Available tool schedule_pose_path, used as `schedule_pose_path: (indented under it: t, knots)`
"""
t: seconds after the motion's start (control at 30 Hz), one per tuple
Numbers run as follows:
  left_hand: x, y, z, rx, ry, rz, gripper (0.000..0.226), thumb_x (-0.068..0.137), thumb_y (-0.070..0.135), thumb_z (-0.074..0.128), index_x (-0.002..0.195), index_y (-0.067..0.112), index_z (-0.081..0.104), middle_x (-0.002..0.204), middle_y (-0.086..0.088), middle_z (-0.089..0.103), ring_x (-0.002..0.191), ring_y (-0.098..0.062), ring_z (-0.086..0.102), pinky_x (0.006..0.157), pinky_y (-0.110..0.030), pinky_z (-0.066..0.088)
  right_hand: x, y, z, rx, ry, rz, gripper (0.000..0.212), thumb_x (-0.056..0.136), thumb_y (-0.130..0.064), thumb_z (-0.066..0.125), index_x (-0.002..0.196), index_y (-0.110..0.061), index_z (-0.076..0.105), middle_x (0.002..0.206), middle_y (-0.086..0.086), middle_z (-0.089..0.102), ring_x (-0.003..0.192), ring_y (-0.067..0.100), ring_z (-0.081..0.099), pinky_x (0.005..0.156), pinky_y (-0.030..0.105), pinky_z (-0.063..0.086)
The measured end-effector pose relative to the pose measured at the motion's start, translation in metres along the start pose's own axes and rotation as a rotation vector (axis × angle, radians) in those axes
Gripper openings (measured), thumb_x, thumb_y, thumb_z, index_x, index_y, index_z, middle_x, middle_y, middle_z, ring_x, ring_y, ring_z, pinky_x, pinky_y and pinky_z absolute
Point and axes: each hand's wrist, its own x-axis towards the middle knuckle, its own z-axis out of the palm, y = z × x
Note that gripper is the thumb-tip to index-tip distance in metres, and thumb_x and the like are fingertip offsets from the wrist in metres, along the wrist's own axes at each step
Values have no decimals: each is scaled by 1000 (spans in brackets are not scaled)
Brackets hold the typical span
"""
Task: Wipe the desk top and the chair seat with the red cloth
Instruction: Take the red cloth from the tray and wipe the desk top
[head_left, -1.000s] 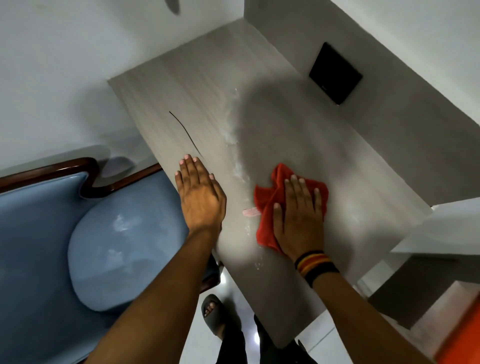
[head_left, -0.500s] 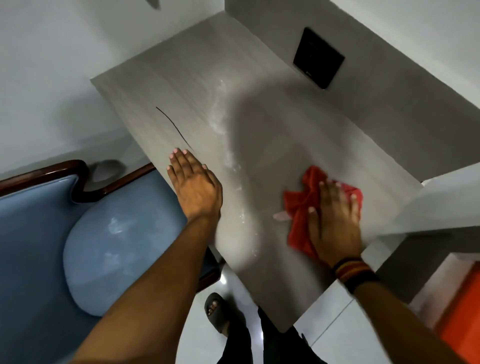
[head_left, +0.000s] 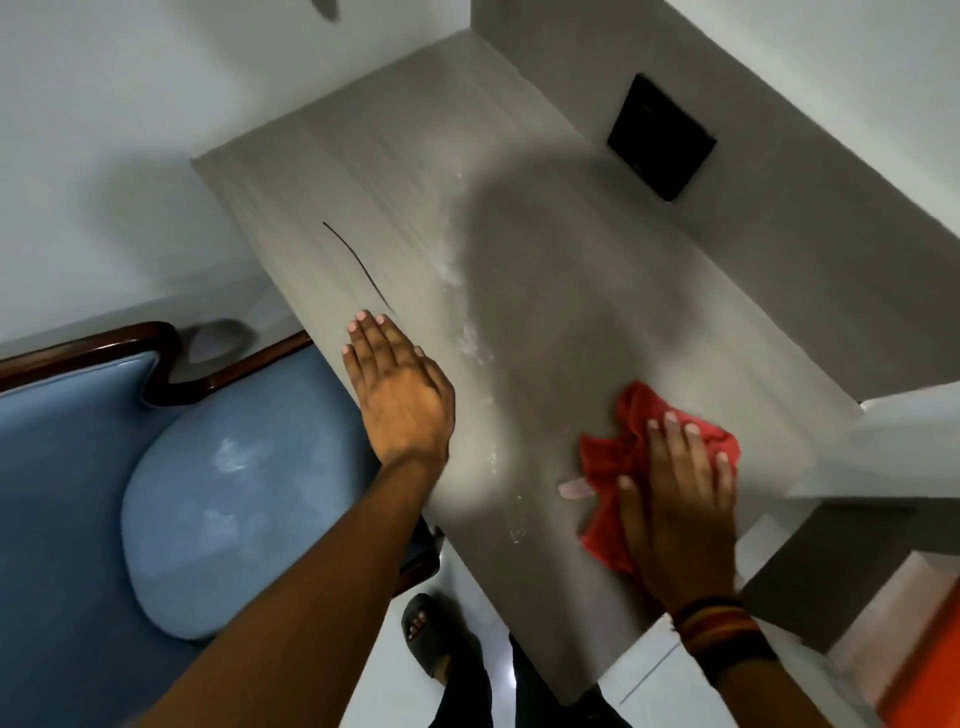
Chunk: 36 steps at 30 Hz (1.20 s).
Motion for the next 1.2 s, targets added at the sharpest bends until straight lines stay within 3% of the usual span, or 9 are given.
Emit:
schedule_pose_path:
  t: [0.13, 0.27, 0.47, 0.6, 0.7, 0.8, 0.97, 1.07, 1.2]
  knots:
    - [2, 1, 1, -14, -6, -25, 65, 106, 27, 21, 163, -4, 14, 172, -24, 13, 163, -35, 10, 132, -51, 15, 32, -45, -3, -50, -18, 77, 75, 102, -55, 26, 163, -10, 21, 169, 15, 26, 157, 35, 24, 128, 60, 12]
    - [2, 0, 5, -52, 34, -12, 63, 108, 23, 30, 163, -4, 17, 172, -23, 15, 163, -35, 9, 132, -51, 14, 117, -107, 2, 2, 15, -123, 74, 103, -51, 28, 163, -9, 22, 170, 15, 24, 159, 33, 21, 129, 59, 11]
    - [3, 1, 7, -73, 38, -29, 61, 109, 23, 32, 164, 0, 18, 174, -18, 14, 164, -30, 6, 133, -48, 11, 262, -169, -9, 43, -20, -204, 70, 103, -45, 29, 163, -9, 21, 172, 13, 20, 160, 30, 15, 129, 58, 8]
    - [2, 1, 3, -85, 9, -38, 61, 110, 24, 32, 165, 1, 16, 174, -17, 11, 164, -28, 4, 134, -45, 6, 190, -116, -4, 43, 3, -331, 64, 102, -38, 33, 162, -15, 29, 170, 6, 28, 159, 26, 23, 129, 55, 14]
    - [10, 0, -1, -109, -16, -40, 62, 111, 25, 30, 166, 2, 11, 175, -15, 6, 164, -27, -1, 134, -44, 4, 121, -42, -3, 27, 4, -236, 66, 99, -36, 33, 162, -17, 27, 170, 7, 27, 157, 28, 27, 127, 57, 19]
    - [26, 0, -5, -128, -30, -41, 62, 112, 24, 29, 166, 3, 9, 175, -15, 2, 164, -26, -3, 134, -44, 3, 125, -23, -7, 5, -24, -129, 68, 98, -35, 30, 163, -14, 25, 170, 11, 27, 157, 32, 27, 126, 61, 18]
    - [27, 2, -1, -192, 22, -65, 61, 110, 19, 35, 165, 2, 15, 175, -15, 9, 164, -26, 3, 134, -45, 7, 248, -86, -14, 57, 27, -68, 72, 94, -36, 36, 161, -11, 31, 169, 13, 29, 157, 33, 27, 128, 59, 13]
    - [27, -1, 4, -213, 56, -45, 61, 107, 18, 35, 164, 1, 21, 174, -15, 14, 164, -26, 7, 134, -47, 11, 324, -159, -13, 104, 11, -103, 71, 97, -39, 36, 162, -10, 27, 171, 13, 24, 159, 32, 20, 129, 58, 8]
    - [29, -3, 4, -201, 41, -48, 62, 106, 21, 34, 164, 3, 22, 174, -14, 14, 164, -25, 8, 133, -48, 13, 309, -233, -6, 53, -26, -476, 69, 98, -39, 34, 162, -14, 26, 172, 7, 23, 160, 28, 16, 129, 56, 8]
